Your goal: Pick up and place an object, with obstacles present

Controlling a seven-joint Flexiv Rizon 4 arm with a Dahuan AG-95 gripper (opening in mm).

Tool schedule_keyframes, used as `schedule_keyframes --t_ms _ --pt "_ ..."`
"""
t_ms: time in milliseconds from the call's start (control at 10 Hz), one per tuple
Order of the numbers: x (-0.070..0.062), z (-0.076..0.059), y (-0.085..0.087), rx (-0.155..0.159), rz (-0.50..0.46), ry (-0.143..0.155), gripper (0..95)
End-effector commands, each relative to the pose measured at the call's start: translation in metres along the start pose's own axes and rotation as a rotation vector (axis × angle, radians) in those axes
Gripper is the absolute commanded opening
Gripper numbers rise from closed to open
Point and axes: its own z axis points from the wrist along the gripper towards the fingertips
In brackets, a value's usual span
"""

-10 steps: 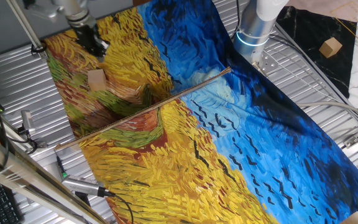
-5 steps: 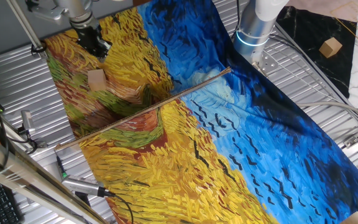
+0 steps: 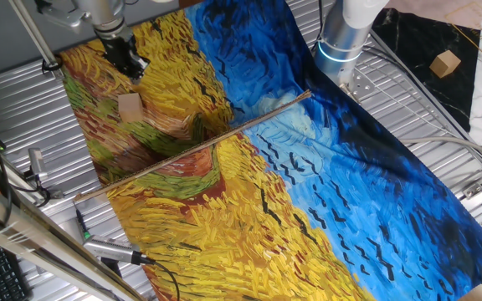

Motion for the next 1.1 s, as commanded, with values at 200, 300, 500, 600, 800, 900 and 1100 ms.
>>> schedule_keyframes --t_ms 200,300,500,600,800,900,1100 --pt "0.0 -0.002 -0.005 0.003 -0.087 -0.009 0.0" --pt "-0.001 -0.001 -0.013 0.003 -0.112 -0.01 0.0" --pt "-0.006 0.007 -0.038 0.004 -0.171 -0.009 0.0" --pt "-0.007 0.01 -0.043 0.003 -0.184 -0.01 0.0" --pt "-0.015 0.024 -0.073 0.005 -0.263 -0.009 0.0" --pt "-0.019 0.029 -0.082 0.006 -0.285 -0.004 0.0" --pt "-0.022 0.041 -0.09 0.011 -0.314 0.003 0.0"
